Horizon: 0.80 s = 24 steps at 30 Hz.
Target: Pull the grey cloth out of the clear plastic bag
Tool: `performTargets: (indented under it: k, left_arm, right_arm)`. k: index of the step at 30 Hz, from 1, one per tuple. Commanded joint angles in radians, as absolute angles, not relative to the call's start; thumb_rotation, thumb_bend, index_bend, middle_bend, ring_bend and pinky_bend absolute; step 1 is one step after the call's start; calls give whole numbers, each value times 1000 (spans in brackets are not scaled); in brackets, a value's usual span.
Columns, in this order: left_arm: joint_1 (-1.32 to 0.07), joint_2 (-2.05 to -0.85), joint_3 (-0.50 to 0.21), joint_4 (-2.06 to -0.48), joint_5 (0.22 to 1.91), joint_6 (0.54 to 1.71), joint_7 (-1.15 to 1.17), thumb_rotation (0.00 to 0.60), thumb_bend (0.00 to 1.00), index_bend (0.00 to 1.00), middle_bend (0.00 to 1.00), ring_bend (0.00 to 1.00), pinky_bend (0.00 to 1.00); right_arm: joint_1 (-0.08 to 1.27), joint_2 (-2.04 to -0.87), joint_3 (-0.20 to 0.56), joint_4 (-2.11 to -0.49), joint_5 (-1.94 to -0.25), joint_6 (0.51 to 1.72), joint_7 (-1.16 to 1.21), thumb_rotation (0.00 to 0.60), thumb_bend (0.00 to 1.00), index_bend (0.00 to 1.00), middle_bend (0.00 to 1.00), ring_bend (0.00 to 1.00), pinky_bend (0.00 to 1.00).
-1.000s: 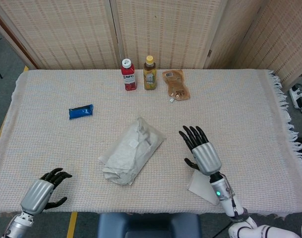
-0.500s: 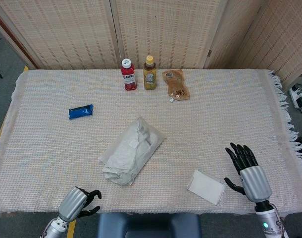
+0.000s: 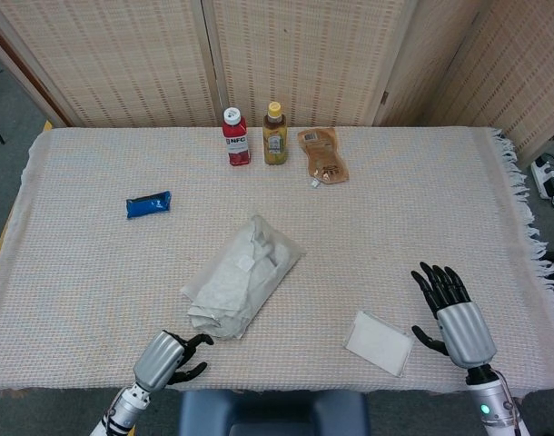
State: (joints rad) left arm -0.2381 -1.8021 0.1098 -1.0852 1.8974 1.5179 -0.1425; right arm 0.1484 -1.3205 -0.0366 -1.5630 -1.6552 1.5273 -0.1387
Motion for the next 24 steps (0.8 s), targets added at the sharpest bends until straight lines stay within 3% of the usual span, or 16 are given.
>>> performTargets:
  k: [1,11,24]
  left_arm:
    - [-242,-1839,105,-1059,1893,1525,-125,600,266,449,1000,1000,1000]
    - [-279,-1979,46,-881,1838,1524,-113,600,276,472,1000,1000,1000]
    - [-302,-2024,39,-814,1791,1533,-147,600,266,465,1000,1000,1000]
  right_arm:
    - [152,-1315,-35,-1569,-1650,1513,-147,600,153,0,0,0,0]
    - [152,-1298,-23,-1580,-1640,1494,-140,600,153,0,0,0,0]
    - [148,-1289,-15,-1587,-1637,1484,-143,600,153,0,0,0,0]
